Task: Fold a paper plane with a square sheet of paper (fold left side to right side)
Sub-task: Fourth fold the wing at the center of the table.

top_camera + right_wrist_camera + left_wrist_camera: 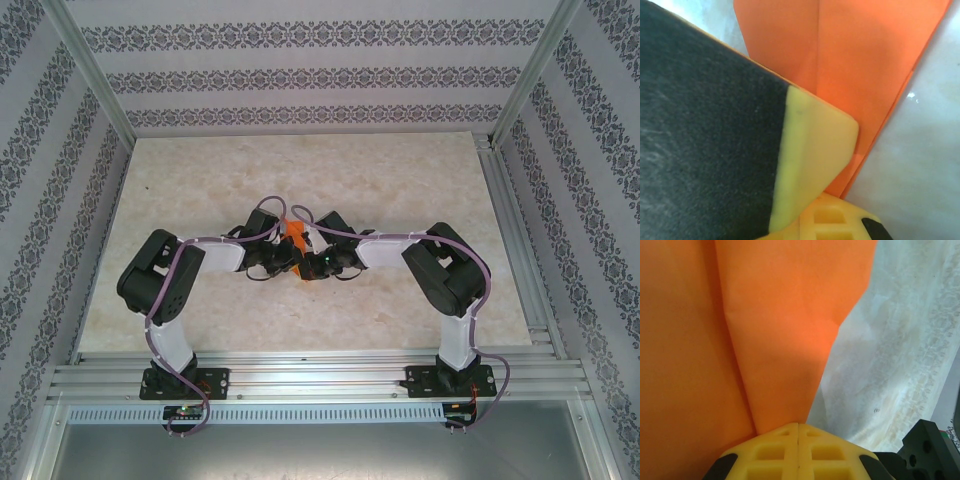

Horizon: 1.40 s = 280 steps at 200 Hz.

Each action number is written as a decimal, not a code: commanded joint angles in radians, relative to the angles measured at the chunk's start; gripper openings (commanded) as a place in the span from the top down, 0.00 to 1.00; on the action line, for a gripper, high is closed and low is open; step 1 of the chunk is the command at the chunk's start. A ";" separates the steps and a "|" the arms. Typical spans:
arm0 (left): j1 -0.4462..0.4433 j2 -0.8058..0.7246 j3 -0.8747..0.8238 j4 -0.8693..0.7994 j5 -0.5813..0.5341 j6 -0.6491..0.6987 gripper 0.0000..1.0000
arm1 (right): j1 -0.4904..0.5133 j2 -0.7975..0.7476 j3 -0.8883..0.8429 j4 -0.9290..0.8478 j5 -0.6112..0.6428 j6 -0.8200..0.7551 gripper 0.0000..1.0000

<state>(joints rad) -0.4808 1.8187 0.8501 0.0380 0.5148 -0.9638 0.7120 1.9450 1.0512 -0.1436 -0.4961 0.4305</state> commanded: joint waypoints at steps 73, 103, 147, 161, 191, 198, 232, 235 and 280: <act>0.010 0.071 0.138 -0.127 -0.212 0.094 0.97 | 0.037 0.074 -0.030 -0.218 0.100 -0.031 1.00; 0.044 0.080 0.154 -0.151 -0.257 0.119 0.97 | 0.037 0.075 -0.035 -0.217 0.099 -0.030 1.00; 0.098 0.122 0.191 -0.154 -0.259 0.155 0.96 | 0.039 0.075 -0.038 -0.220 0.099 -0.029 1.00; 0.116 0.144 0.202 -0.150 -0.251 0.162 0.96 | 0.039 0.075 -0.040 -0.218 0.097 -0.029 1.00; 0.155 0.199 0.245 -0.140 -0.221 0.181 0.96 | 0.039 0.081 -0.040 -0.219 0.093 -0.029 1.00; 0.164 0.211 0.260 -0.139 -0.214 0.189 0.95 | 0.038 0.083 -0.040 -0.221 0.091 -0.029 1.00; 0.208 0.269 0.347 -0.177 -0.187 0.229 0.93 | 0.040 0.080 -0.048 -0.220 0.090 -0.029 1.00; 0.212 0.274 0.357 -0.183 -0.184 0.231 0.93 | 0.040 0.080 -0.048 -0.219 0.090 -0.028 1.00; 0.259 0.330 0.470 -0.236 -0.156 0.265 0.90 | 0.040 0.081 -0.052 -0.223 0.088 -0.026 1.00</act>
<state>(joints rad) -0.3138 2.0750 1.2602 -0.2237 0.5732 -0.7586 0.7200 1.9537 1.0714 -0.1223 -0.4114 0.4168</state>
